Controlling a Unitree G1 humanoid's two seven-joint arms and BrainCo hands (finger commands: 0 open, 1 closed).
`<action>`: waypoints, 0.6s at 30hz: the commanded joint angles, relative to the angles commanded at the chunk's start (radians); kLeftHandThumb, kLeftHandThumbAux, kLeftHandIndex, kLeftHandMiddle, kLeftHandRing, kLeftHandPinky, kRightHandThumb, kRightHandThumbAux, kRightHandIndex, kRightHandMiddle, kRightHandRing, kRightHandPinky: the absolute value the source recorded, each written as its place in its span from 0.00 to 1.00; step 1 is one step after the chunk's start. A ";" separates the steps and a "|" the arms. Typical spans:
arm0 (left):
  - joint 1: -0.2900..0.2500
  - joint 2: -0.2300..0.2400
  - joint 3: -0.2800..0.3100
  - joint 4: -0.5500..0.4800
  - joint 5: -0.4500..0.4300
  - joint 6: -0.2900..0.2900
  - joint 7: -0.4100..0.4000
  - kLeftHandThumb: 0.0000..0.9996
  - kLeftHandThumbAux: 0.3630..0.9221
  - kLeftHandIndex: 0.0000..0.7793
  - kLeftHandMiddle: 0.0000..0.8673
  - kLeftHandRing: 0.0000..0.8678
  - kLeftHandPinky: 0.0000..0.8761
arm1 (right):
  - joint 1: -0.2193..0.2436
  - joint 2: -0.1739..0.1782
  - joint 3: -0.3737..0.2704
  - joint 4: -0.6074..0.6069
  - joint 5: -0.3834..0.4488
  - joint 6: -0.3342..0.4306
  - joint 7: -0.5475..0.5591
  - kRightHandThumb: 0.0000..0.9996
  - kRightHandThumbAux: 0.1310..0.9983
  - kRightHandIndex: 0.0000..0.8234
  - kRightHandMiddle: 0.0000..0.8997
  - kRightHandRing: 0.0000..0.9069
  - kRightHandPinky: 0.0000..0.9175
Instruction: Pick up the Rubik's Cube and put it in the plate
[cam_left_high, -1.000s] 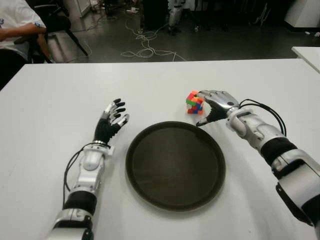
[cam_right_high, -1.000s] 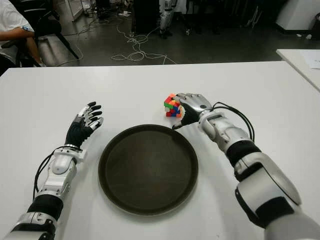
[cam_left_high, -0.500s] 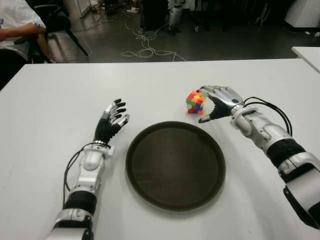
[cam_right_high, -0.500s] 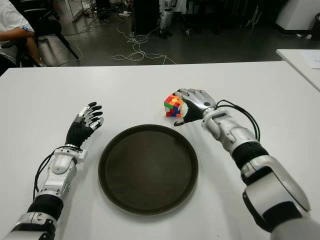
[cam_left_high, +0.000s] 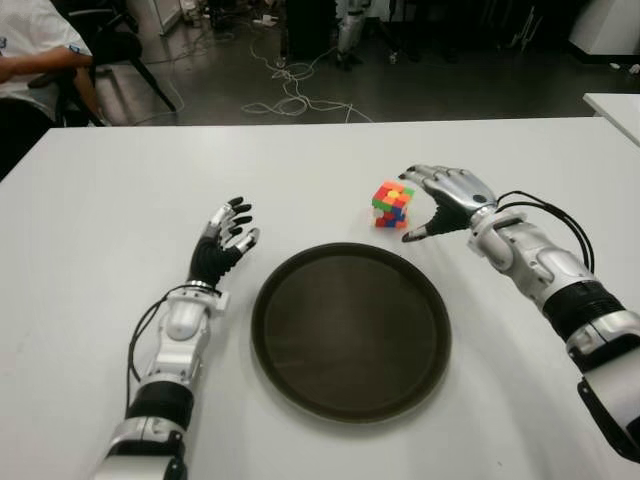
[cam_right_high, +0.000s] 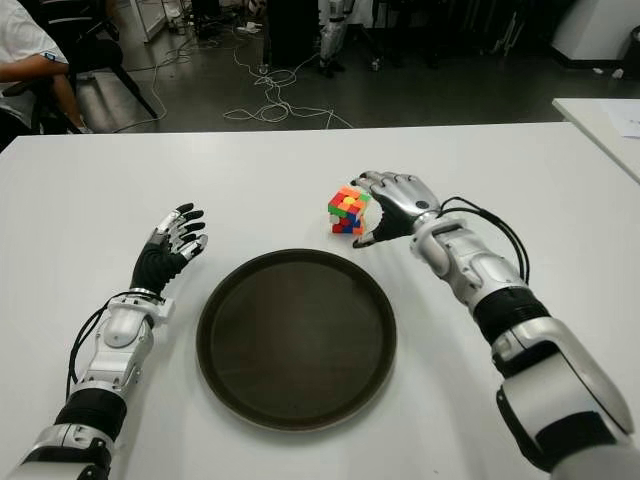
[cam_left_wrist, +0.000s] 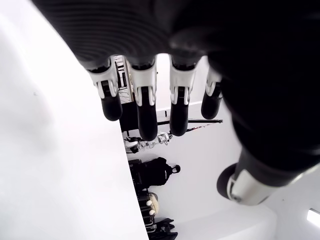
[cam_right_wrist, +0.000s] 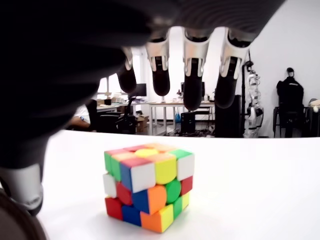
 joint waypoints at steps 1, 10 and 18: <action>0.000 0.000 -0.001 0.000 0.001 0.000 0.001 0.06 0.60 0.15 0.21 0.18 0.14 | 0.002 0.000 -0.002 -0.003 0.000 0.001 0.001 0.00 0.53 0.12 0.13 0.20 0.29; 0.001 0.003 -0.004 -0.003 0.003 -0.006 0.004 0.03 0.57 0.15 0.21 0.17 0.11 | 0.030 -0.017 -0.032 -0.063 0.008 0.004 0.026 0.00 0.53 0.11 0.13 0.20 0.24; -0.002 0.002 -0.002 0.001 -0.016 0.007 -0.018 0.06 0.62 0.12 0.19 0.17 0.11 | 0.054 -0.022 -0.047 -0.106 0.009 0.001 0.057 0.00 0.51 0.10 0.14 0.19 0.25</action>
